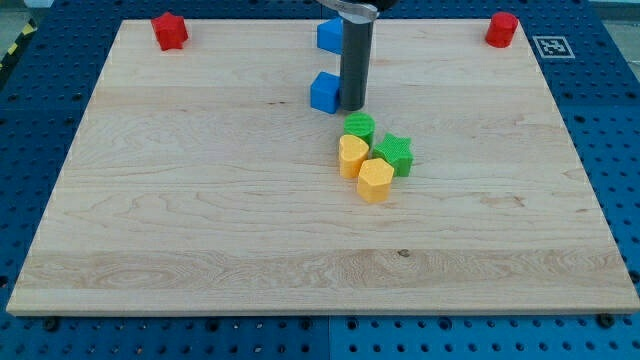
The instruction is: Move the blue cube diagonally left to the green circle
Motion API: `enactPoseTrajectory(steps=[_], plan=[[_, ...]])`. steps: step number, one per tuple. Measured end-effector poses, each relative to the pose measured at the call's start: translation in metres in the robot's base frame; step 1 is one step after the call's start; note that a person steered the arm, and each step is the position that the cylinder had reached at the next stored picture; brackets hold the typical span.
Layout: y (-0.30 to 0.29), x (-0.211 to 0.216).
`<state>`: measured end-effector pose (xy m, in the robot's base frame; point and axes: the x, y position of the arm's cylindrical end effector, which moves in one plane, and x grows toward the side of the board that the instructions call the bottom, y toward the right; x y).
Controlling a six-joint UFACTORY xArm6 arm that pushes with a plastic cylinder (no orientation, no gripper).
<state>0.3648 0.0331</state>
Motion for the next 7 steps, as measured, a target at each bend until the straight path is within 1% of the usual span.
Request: enactPoseTrajectory(steps=[1, 2, 3, 5, 7], plan=[[0.011, -0.003], [0.008, -0.029], [-0.011, -0.029], [-0.023, -0.025], [-0.026, 0.006]])
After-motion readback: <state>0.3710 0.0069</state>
